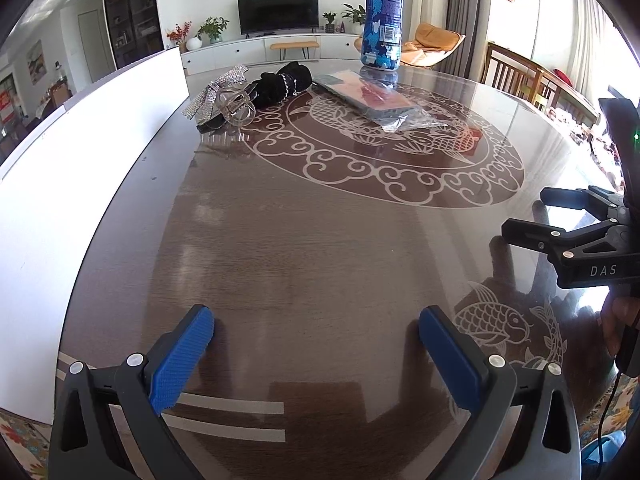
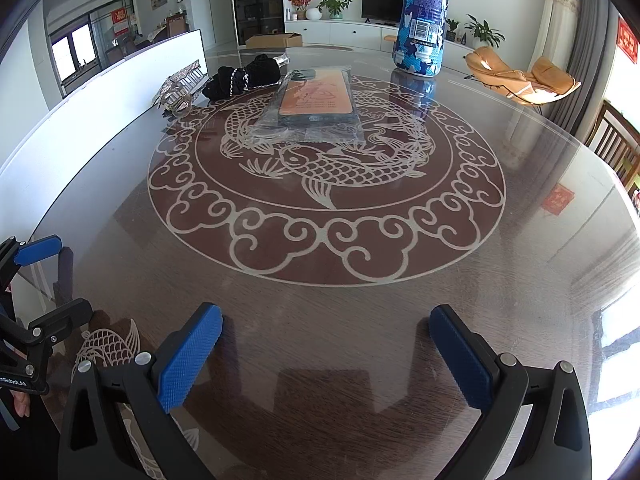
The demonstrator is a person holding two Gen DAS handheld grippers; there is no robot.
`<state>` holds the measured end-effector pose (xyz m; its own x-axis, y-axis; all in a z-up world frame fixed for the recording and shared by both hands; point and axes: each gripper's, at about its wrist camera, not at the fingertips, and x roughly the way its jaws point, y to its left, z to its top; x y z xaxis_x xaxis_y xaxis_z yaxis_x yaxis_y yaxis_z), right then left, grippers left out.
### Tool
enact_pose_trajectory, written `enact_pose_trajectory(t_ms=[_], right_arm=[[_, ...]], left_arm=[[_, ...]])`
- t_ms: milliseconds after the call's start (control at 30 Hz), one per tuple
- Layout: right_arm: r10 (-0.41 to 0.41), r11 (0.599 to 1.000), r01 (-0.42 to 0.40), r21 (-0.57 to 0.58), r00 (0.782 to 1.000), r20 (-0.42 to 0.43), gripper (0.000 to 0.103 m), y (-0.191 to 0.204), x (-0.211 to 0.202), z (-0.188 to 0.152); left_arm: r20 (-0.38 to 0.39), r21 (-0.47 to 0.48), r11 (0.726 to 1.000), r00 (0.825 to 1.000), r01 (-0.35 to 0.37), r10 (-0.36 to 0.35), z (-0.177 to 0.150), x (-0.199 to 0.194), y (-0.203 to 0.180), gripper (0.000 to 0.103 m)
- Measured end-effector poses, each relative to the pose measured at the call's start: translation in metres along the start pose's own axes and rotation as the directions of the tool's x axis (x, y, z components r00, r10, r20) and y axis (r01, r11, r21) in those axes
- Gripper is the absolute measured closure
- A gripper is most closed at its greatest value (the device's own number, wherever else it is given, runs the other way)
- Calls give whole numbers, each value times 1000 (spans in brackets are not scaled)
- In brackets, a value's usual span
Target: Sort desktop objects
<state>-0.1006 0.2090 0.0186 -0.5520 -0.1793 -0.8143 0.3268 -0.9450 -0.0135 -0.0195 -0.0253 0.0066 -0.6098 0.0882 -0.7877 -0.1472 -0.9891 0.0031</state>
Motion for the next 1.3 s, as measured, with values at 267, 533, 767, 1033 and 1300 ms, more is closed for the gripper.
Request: enact_pose_trajectory(t_ms=[267,533,767,1033,1300], right_arm=[[0,1000,0,0,1000,0,0,0,0,0],[0,1000,0,0,1000,0,0,0,0,0],[-8,1000,8,11,1000,24,0,-1,-4,0],[71,996,-78,40,983,169,0,-11,-27,10],[134,990,-139,31,983,125,0,-17,30,117]], left_arm=[[1,0,1000,1000,0,0,0,0,0,0],[1,0,1000,1000,-1,1,0,0,0,0],[2,0,1000,1000,-1,1,0,0,0,0],[1,-1,1000,1000,-1,1,-1,0,0,0],[5,-3,1000,1000,-2,2,-1,-1,0,0]])
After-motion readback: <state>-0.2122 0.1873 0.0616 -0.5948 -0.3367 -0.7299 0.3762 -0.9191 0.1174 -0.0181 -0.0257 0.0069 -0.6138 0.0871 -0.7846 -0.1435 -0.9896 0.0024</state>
